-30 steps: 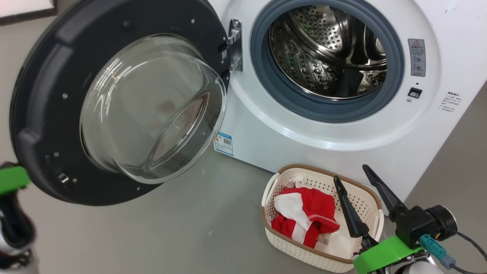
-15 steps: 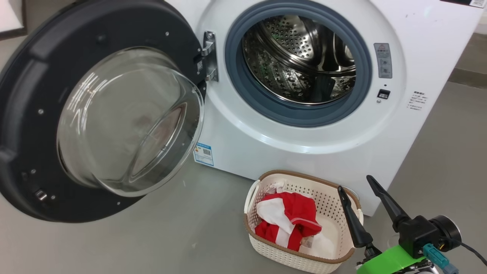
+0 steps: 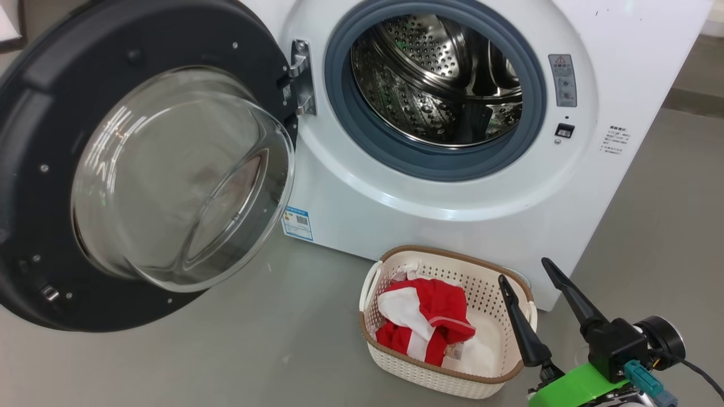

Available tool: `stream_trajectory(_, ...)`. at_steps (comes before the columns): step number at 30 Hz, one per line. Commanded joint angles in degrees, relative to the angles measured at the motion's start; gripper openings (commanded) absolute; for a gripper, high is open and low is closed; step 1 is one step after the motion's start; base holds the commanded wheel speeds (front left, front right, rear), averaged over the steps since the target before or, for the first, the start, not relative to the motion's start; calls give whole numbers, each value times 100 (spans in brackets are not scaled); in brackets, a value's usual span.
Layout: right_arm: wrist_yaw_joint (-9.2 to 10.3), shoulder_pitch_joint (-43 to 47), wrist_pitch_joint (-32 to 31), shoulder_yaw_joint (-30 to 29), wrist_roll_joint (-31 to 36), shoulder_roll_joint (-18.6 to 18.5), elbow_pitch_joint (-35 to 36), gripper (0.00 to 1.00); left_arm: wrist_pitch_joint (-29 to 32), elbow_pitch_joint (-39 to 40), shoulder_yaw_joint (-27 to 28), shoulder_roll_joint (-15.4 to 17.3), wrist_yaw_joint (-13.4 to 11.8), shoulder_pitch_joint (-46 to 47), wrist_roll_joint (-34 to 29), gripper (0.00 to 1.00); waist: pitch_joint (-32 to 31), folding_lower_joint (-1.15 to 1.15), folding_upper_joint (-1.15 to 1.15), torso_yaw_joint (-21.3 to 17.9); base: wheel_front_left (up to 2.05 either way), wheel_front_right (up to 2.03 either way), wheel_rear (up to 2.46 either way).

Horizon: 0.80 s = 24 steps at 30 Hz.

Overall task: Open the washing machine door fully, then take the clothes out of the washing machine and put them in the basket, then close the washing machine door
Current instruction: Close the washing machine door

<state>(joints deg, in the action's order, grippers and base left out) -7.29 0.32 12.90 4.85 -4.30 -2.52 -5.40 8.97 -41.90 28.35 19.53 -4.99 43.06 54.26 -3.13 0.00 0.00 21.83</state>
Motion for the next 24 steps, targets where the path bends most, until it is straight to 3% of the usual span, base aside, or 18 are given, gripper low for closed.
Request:
stream_trajectory(1,-20,-144,-31,156,35,-64,174,100,156,-83,55,391,67,300,66,0,72,0,0,-11,0,0,0)
stream_trajectory(11,-20,-275,-97,259,-5,-199,247,100,495,-985,20,603,266,659,229,0,332,0,0,-147,0,0,0)
stream_trajectory(24,-20,-329,-137,280,-8,-292,312,100,896,-1570,76,730,554,856,489,0,527,0,0,-200,0,0,0)
